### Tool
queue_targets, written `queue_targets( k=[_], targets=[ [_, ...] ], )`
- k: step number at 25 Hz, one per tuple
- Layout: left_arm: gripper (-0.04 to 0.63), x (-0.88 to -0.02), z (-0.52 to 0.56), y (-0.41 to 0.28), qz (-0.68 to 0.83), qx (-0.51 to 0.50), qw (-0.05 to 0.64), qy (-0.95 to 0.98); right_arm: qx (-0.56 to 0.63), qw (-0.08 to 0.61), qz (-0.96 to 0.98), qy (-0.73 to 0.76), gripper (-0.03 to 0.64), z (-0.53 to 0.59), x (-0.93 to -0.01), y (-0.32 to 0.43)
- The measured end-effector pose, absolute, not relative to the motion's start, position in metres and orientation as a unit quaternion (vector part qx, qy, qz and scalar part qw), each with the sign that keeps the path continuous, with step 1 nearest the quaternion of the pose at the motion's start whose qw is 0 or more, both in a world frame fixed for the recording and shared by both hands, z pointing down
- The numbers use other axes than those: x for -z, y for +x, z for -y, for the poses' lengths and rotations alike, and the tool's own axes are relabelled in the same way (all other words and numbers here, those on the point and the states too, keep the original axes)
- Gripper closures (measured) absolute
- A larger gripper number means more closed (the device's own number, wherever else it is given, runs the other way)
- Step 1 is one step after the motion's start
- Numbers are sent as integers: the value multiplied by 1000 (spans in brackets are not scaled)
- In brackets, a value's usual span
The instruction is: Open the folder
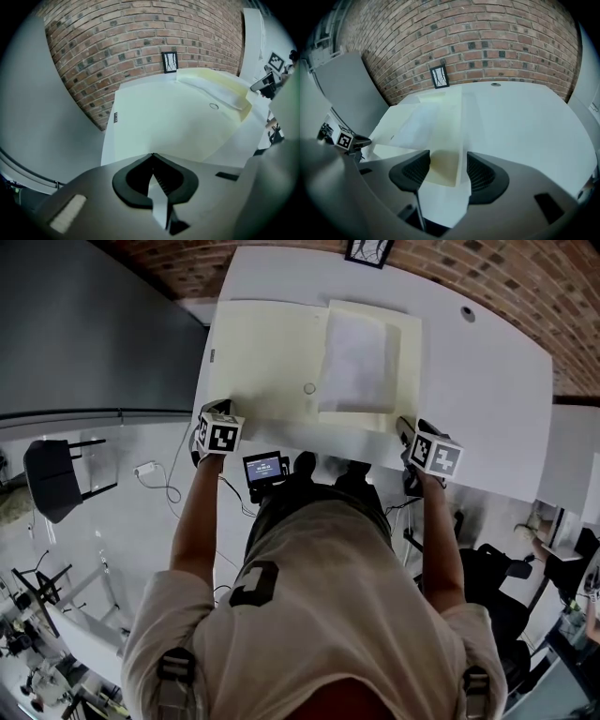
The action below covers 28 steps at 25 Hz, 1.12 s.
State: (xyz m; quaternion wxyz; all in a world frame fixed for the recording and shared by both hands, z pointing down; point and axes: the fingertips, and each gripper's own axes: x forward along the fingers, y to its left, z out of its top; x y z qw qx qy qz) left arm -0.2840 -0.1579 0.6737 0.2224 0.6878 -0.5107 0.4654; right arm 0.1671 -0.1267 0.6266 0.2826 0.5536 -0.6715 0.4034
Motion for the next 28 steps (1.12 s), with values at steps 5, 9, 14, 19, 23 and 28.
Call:
queue_targets(
  k=[5, 9, 14, 19, 23, 28],
  targets=[
    [591, -674, 152, -283, 518, -469, 227, 678, -398, 293, 678, 544, 380, 125, -626, 169],
    [591, -674, 155, -279, 507, -474, 234, 680, -375, 311, 683, 545, 380, 126, -622, 170],
    [591, -674, 155, -282, 509, -465, 236, 685, -360, 320, 679, 554, 380, 127, -621, 168],
    [591, -673, 155, -283, 510, -445, 245, 694, -340, 331, 672, 568, 381, 126, -619, 167],
    [591, -674, 155, -284, 503, -438, 248, 703, -327, 342, 665, 578, 384, 126, -619, 164],
    [591, -674, 154, -284, 485, -428, 261, 716, -307, 356, 657, 590, 413, 126, -619, 161]
  ],
)
